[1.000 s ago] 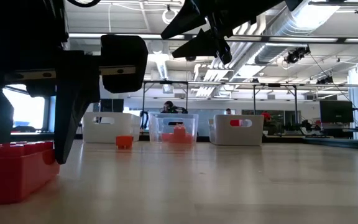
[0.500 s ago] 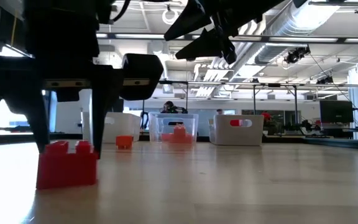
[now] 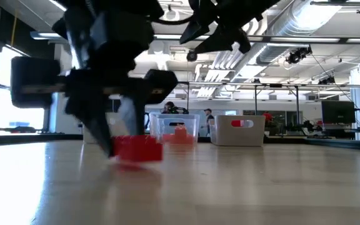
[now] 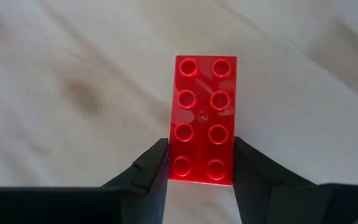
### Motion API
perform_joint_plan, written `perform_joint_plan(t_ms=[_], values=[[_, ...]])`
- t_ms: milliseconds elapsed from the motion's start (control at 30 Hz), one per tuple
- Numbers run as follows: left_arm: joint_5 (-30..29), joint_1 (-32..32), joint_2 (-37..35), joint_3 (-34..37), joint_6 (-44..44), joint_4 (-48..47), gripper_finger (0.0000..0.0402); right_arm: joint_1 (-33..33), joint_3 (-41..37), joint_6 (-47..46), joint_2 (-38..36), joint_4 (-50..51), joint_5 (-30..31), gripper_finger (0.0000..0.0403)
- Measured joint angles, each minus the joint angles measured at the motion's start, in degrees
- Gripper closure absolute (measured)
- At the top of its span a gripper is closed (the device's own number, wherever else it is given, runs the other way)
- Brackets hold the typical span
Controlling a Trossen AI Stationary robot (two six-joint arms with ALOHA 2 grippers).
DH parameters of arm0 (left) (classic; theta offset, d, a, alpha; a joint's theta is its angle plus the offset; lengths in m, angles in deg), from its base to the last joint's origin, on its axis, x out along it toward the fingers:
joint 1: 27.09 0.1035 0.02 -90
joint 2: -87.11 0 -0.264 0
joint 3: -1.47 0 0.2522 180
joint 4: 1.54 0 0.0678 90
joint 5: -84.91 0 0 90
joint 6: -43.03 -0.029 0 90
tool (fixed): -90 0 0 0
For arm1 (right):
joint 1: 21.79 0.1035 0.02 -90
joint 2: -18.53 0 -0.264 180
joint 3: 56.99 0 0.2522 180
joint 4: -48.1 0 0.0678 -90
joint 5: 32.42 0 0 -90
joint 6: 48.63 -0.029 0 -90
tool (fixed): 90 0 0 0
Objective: Sort & place blocks by color
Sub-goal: Put the red game piece into the gray bin
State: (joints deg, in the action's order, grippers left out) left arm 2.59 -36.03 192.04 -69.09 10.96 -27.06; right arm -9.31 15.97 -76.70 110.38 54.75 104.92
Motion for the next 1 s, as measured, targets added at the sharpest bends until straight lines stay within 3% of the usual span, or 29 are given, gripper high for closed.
perform_joint_plan(t_ms=[133,233,467,767,1000], values=[[0.12,3.95,-1.52,-0.15,-0.87,3.18,0.0285,-1.14,0.0,4.26,-2.47,-0.18,6.61,0.0192],[0.17,7.17,-1.75,-0.17,-1.4,6.63,0.0285,-2.43,0.0,6.01,-4.52,0.29,8.19,0.0192],[0.19,14.35,-1.78,-0.19,-3.06,13.31,0.0285,-5.34,0.02,8.89,-8.25,0.72,7.58,0.0192],[-0.92,21.68,-1.93,-0.39,0.94,29.21,0.0285,-7.7,-0.02,10.81,-10.86,0.97,3.3,0.0192],[-3.32,26.58,-1.91,-4.43,4.41,32.89,0.0284,-8.74,-0.02,13.73,-13.69,0.63,0.81,0.0192]])
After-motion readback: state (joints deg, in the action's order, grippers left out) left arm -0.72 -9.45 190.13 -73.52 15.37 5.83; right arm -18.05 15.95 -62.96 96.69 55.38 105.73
